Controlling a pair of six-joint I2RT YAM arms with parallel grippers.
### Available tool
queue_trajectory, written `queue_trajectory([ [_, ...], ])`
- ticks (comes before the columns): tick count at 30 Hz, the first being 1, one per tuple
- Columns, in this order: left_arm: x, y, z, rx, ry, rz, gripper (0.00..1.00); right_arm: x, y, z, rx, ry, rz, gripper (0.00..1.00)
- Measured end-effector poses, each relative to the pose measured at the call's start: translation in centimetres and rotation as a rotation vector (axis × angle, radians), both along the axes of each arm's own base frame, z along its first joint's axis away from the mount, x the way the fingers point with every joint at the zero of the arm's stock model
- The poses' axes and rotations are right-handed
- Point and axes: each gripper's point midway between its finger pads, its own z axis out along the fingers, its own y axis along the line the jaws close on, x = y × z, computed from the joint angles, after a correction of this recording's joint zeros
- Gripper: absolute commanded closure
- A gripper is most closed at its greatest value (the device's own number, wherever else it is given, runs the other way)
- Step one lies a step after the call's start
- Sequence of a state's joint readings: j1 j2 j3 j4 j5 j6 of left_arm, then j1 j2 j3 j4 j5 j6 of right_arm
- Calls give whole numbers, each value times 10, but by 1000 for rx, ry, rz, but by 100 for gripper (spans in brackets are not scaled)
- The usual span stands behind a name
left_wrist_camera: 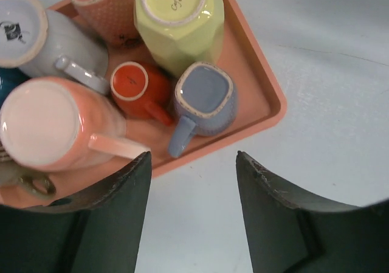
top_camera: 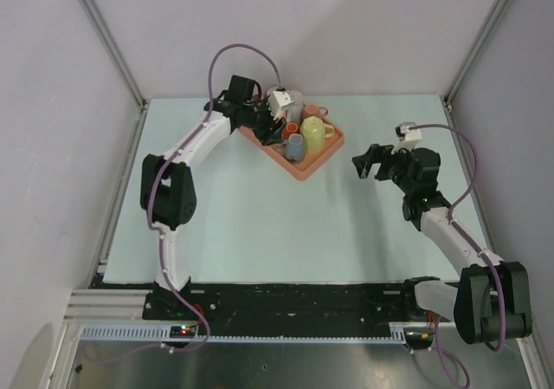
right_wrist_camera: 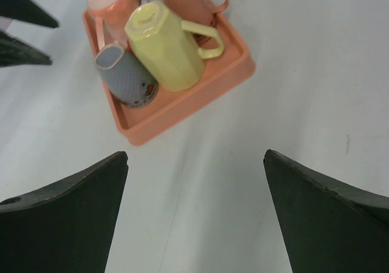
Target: Turn the mug right side up
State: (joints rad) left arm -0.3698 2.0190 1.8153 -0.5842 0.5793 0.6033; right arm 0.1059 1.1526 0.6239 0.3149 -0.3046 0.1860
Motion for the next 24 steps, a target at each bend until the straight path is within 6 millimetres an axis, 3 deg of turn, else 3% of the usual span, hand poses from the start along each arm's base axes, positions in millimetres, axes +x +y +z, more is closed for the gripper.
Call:
queue_trajectory([
  [8, 25, -15, -17, 12, -49, -104, 44, -10, 20, -12, -25, 48, 59, 0],
  [16, 24, -18, -42, 70, -66, -172, 47, -13, 21, -20, -48, 72, 55, 0],
  [20, 24, -20, -51, 104, -80, -191, 58, -15, 20, -25, -57, 92, 50, 0],
  [24, 25, -22, -67, 157, -94, -212, 61, -17, 19, -29, -71, 107, 48, 0],
])
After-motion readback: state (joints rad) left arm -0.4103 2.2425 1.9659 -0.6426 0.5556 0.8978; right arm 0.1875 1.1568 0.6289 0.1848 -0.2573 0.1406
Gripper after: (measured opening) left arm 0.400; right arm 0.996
